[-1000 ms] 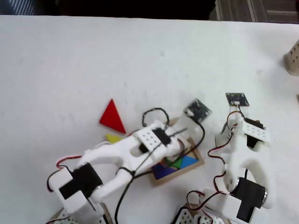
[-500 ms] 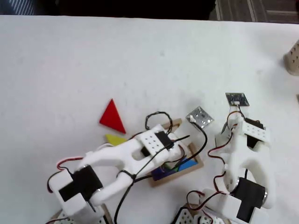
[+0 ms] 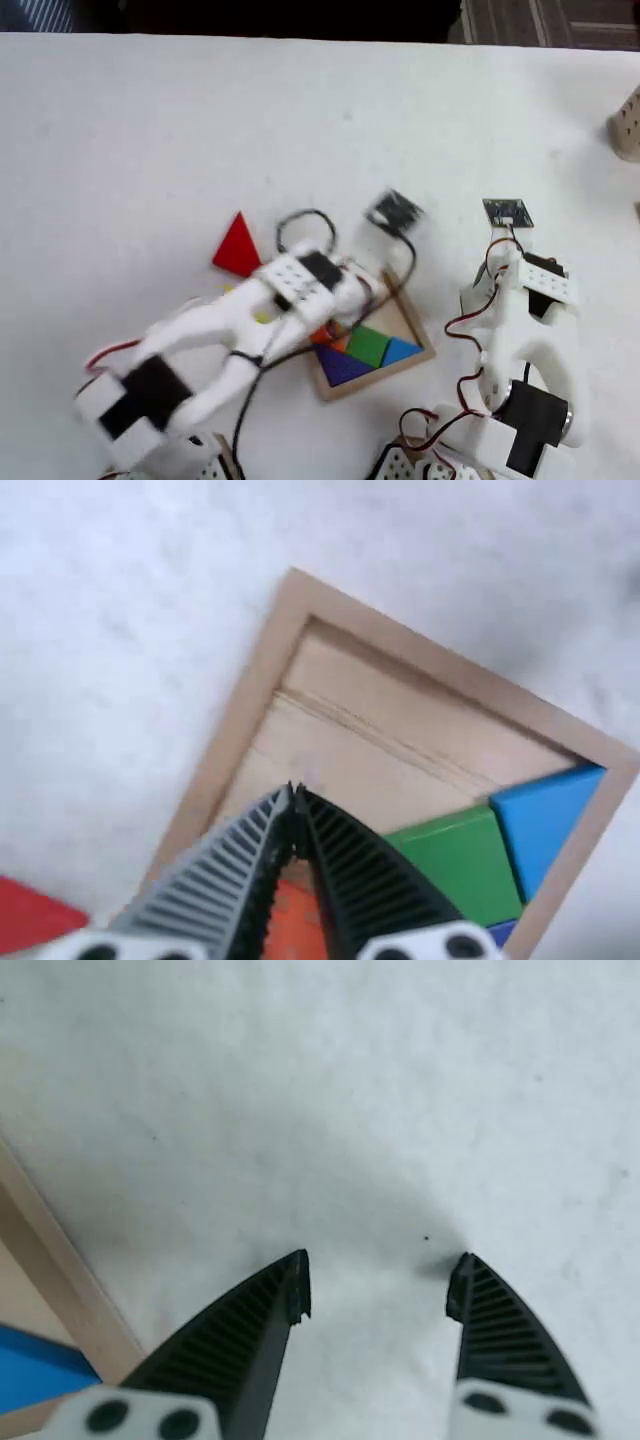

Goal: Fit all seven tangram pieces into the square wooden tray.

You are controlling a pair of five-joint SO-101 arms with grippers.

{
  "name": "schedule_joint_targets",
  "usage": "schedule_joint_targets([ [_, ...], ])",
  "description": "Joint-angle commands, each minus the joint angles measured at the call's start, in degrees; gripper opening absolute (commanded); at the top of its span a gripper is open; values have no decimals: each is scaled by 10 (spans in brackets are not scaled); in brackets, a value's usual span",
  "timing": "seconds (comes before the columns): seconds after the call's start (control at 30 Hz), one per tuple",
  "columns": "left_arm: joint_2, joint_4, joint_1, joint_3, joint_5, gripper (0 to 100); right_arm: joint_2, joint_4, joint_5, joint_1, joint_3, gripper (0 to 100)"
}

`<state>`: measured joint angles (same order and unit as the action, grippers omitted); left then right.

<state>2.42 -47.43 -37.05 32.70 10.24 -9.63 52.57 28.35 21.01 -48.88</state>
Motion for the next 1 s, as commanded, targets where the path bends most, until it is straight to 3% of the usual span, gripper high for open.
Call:
schedule_joint_targets([
  [0.0,131,-35,82,8,-7,20,-8,-6,0,-11,5,222],
  [0.13,234,-16,225,51,-7,20,-8,-9,0,-11,5,222],
  [0.27,261,91,356,107,-4,20,-7,-9,1,-22,5,222],
  [0.37,261,166,413,153,-3,20,-6,-9,4,-36,5,222],
  [0.5,261,215,441,187,-3,20,-24,6,-1,-55,31,223],
  [0.6,248,232,441,191,-2,20,-71,75,-1,-84,69,223],
  [0.8,117,231,447,109,-2,20,-164,186,-1,-231,82,223],
  [0.97,20,230,478,35,-4,20,-175,170,-40,-317,70,223],
])
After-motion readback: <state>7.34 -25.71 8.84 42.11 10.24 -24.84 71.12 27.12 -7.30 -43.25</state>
